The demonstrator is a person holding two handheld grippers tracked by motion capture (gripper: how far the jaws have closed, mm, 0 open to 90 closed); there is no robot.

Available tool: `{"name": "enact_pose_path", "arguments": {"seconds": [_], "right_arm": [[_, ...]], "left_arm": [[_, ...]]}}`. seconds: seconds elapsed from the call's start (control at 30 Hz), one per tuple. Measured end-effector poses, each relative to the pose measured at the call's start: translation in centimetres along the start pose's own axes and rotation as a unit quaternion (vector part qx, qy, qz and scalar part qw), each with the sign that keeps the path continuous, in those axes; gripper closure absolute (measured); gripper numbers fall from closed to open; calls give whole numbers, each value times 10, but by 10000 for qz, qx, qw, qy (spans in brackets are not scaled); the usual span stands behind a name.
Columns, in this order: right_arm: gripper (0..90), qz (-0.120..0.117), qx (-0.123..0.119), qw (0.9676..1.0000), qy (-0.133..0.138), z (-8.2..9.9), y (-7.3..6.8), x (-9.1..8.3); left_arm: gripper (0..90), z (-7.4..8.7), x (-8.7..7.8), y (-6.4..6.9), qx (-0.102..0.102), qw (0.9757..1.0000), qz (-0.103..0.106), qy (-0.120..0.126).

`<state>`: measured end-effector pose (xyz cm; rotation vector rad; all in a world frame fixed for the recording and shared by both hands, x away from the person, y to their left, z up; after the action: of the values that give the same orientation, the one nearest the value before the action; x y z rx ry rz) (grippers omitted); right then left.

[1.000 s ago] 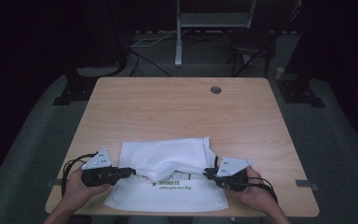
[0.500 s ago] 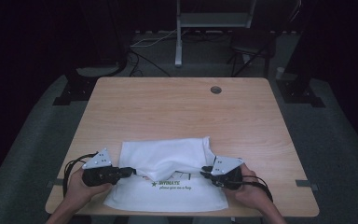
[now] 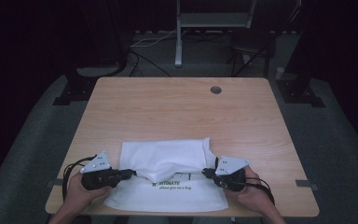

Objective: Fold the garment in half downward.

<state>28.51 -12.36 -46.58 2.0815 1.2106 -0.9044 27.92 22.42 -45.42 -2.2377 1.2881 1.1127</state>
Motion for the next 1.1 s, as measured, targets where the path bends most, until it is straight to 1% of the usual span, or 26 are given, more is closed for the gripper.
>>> {"name": "enact_pose_path", "arguments": {"seconds": [0.2,0.3,0.43,0.47,0.53,0.63,0.67,0.77,0.83,0.97,1.03,1.1], "right_arm": [[862,-50,26,9999,84,1,-4,-5],[860,-23,16,9999,119,0,-4,-7],[858,-41,-9,9999,126,-1,-6,-10],[856,-47,23,9999,128,-1,-7,-11],[856,-46,-30,9999,127,0,-7,-11],[854,-55,-18,9999,118,1,-10,-13],[853,-51,-48,9999,114,1,-10,-14],[854,-59,-12,9999,118,2,-12,-15],[853,-72,-35,9999,114,3,-14,-16],[846,-49,-112,9999,78,5,-16,-16],[830,41,-142,9999,42,5,-15,-16],[820,88,-96,9999,38,6,-13,-16]], "left_arm": [[873,0,-6,5,54,10000,-25,69],[872,-1,-8,7,75,9999,-39,68],[872,0,-9,8,106,9999,-55,84],[872,0,-9,9,112,9999,-54,70],[873,2,-9,11,126,9999,-34,60],[872,4,-8,13,147,9999,-12,32],[873,5,-8,14,155,9999,-10,27],[873,6,-9,16,148,9999,3,45],[873,6,-10,17,168,9998,-1,51],[872,7,-10,18,169,9998,-7,45],[871,8,-9,17,139,9999,-29,28],[872,8,-8,16,119,9999,-22,38]]}}
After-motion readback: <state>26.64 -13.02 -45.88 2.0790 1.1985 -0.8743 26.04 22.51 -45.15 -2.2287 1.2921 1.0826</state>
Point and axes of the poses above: each handheld gripper's, and its own axes: x roughly forward along the jaws, z roughly out of its underside, y roughly to its right, the point moved 5 cm from there along x, roughly forward along the jaws, and after that the axes turned 15 degrees about -y, right-handed, at the moved point
